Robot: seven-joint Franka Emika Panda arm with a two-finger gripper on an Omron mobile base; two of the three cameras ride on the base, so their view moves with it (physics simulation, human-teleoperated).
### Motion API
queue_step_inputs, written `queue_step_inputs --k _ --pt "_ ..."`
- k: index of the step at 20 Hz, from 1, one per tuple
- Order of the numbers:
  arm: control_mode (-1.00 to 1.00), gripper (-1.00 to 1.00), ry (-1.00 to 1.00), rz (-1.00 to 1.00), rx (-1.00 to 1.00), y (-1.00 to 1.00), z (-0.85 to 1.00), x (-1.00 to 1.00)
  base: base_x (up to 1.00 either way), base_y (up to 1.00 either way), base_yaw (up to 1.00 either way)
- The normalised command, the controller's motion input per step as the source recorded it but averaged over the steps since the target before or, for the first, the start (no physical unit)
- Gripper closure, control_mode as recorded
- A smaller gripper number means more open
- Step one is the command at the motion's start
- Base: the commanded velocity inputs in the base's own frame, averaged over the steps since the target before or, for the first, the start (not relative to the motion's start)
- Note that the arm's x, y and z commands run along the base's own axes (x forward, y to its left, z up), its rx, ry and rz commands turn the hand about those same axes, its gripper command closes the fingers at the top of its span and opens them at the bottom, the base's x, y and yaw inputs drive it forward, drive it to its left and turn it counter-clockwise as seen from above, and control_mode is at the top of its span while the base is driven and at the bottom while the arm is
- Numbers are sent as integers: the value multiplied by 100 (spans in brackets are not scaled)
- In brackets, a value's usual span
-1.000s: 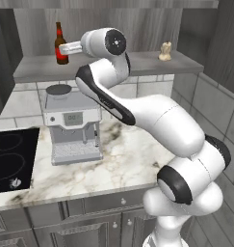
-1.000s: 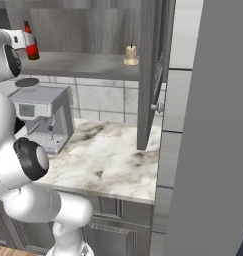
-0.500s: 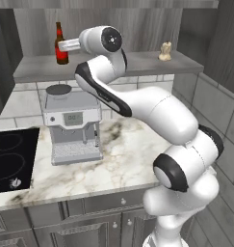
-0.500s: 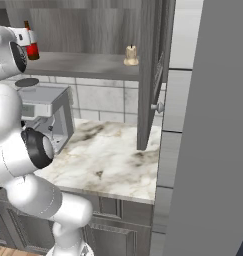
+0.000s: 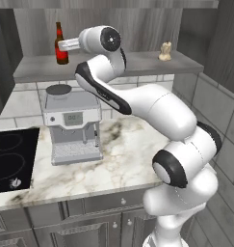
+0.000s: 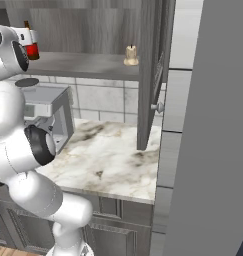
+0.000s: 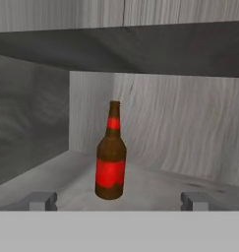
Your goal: Get the candle and the beer from the cabinet and move them to the dining counter.
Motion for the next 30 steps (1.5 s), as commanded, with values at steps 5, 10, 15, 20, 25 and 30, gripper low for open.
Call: queue_step_inputs --k 5,10,15,20,25,30 --pt "-100 -100 0 0 0 0 0 8 0 0 0" --pt "-100 -100 0 0 0 0 0 14 0 0 0" --pt "-100 -100 0 0 0 0 0 34 0 0 0" --pt "-100 -100 0 0 0 17 0 28 0 0 0" --pt "-100 -100 0 0 0 24 0 19 0 0 0" --pt "-100 -100 0 0 0 20 1 27 0 0 0"
